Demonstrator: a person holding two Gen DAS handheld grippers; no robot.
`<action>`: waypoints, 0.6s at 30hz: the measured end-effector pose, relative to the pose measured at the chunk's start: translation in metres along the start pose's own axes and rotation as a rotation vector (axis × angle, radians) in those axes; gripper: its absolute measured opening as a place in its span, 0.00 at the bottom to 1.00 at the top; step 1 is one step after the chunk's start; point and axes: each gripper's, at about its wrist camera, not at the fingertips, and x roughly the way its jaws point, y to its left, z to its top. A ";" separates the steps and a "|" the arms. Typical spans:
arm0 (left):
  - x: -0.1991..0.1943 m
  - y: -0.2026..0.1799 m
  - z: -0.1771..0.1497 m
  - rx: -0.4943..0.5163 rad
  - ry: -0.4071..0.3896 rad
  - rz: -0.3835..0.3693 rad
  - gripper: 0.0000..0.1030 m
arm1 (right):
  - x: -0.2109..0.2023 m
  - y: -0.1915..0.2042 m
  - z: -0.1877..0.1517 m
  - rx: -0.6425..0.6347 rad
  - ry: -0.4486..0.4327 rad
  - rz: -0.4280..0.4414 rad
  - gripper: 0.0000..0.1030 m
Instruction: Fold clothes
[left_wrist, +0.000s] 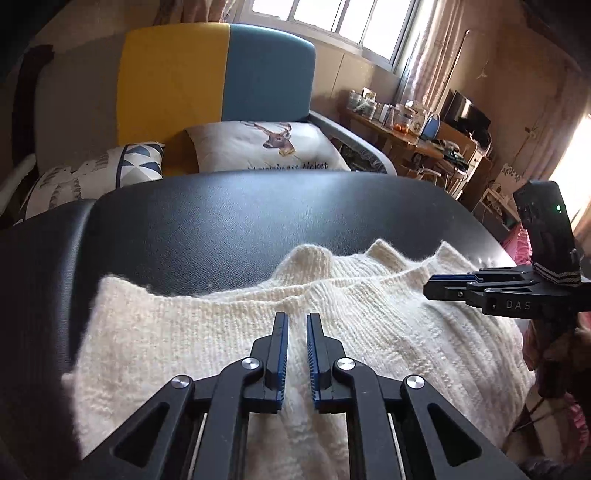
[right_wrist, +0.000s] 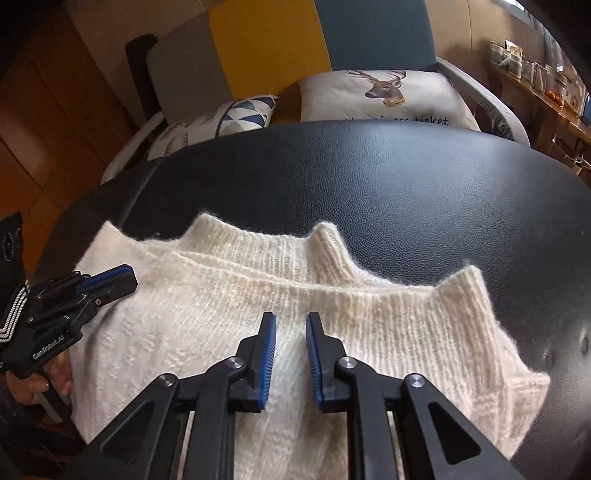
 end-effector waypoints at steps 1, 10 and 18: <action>-0.010 0.002 -0.002 0.007 -0.016 0.014 0.10 | -0.012 -0.006 -0.003 0.013 -0.016 0.005 0.16; -0.014 0.015 -0.023 0.070 0.059 0.119 0.11 | -0.053 -0.049 -0.067 0.103 0.024 0.094 0.16; -0.022 0.037 -0.030 -0.073 0.054 0.155 0.14 | -0.045 -0.058 -0.082 0.144 0.019 0.054 0.14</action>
